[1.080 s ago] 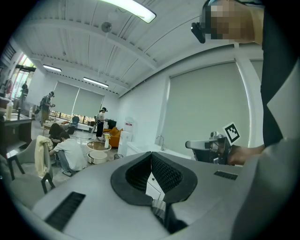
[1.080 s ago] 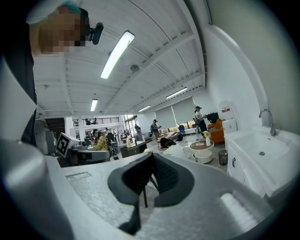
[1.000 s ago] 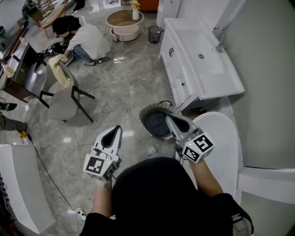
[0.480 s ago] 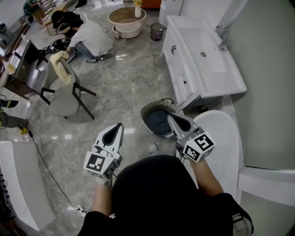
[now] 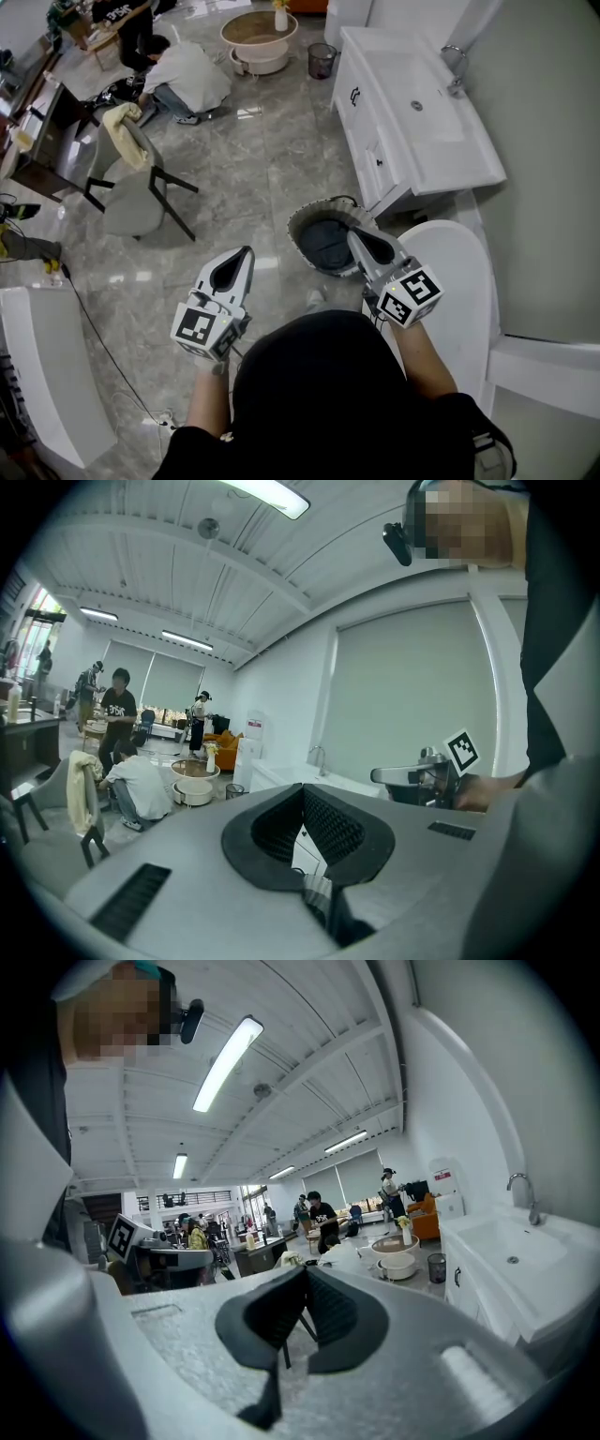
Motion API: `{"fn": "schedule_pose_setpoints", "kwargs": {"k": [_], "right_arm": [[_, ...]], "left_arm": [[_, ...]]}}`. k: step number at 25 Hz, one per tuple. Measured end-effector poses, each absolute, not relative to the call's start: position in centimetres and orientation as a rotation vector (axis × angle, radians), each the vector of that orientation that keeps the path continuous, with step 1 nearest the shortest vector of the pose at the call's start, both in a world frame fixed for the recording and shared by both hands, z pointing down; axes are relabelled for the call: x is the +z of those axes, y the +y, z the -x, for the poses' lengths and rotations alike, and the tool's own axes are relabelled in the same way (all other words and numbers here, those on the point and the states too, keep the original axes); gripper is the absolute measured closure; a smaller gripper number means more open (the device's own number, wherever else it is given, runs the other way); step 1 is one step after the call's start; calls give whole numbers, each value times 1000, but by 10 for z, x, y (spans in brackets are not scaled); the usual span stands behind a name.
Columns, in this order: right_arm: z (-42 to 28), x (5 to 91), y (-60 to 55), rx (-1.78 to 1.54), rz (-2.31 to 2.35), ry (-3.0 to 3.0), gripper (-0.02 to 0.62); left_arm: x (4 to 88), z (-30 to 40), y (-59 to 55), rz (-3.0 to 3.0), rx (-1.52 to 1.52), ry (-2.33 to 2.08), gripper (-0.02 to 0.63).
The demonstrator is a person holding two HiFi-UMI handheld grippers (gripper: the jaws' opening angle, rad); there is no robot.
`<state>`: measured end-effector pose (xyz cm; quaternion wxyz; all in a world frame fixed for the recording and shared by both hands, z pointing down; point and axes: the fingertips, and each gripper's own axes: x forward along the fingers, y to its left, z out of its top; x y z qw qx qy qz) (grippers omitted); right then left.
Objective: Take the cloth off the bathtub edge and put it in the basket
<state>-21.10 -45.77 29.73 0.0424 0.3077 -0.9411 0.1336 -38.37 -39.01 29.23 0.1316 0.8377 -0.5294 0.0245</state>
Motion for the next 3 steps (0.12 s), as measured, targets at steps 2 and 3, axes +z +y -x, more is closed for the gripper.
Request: {"fn": "schedule_pose_setpoints", "kwargs": {"k": [2, 3], "right_arm": [[210, 297, -459, 410, -944, -2879, 600], [210, 297, -460, 412, -945, -2878, 600]], "left_arm": [[297, 385, -391, -2453, 85, -1538, 594], [300, 386, -391, -2468, 94, -1540, 594]]}}
